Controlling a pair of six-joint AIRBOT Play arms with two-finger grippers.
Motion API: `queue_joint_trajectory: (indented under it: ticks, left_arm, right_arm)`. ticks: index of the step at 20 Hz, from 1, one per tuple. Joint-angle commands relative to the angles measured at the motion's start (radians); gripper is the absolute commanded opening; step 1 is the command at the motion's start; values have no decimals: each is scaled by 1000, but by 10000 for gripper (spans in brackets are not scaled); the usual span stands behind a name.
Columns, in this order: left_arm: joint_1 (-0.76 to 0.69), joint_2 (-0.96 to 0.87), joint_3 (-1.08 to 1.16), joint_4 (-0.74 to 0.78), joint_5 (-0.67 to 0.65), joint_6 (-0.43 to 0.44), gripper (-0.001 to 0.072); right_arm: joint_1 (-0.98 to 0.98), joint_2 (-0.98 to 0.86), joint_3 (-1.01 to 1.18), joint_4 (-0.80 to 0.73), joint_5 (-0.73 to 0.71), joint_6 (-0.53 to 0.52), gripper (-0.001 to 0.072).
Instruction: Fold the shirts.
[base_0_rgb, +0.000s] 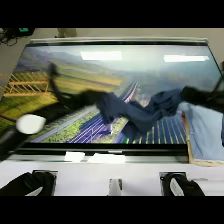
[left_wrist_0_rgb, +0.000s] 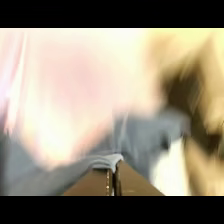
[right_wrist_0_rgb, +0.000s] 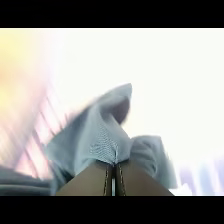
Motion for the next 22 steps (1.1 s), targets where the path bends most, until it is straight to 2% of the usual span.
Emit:
queue_joint_trajectory:
  ticks: [1,4,7,8,11,13,15,17,20,22]
  left_arm:
    - [171,190,202,63,138,20,27]
    - [181,248,356,63,127,42,27]
    - [168,271,443,63,45,245,28]
    - [184,278,442,64,26,281,27]
    - [294,286,441,74,-116,261,27]
    - [381,296,441,74,-132,236,27]
    - [472,301,441,73,-145,235,27]
    - [526,282,438,73,-257,173,28]
    - [520,248,348,86,-464,182,27]
    - [500,247,206,85,-515,184,28]
  right_arm:
    - [0,152,233,3,-126,23,21]
    - [0,213,362,59,-97,49,21]
    - [0,245,433,29,-96,-5,22]
    - [0,247,449,-13,-88,-10,22]
    - [0,264,459,-108,-14,18,22]
    - [0,278,459,-140,64,17,22]
    - [0,271,459,-180,216,18,22]
    - [0,235,428,-183,390,51,23]
    - [0,190,232,-182,446,103,23]
    - [0,148,39,-174,393,103,23]
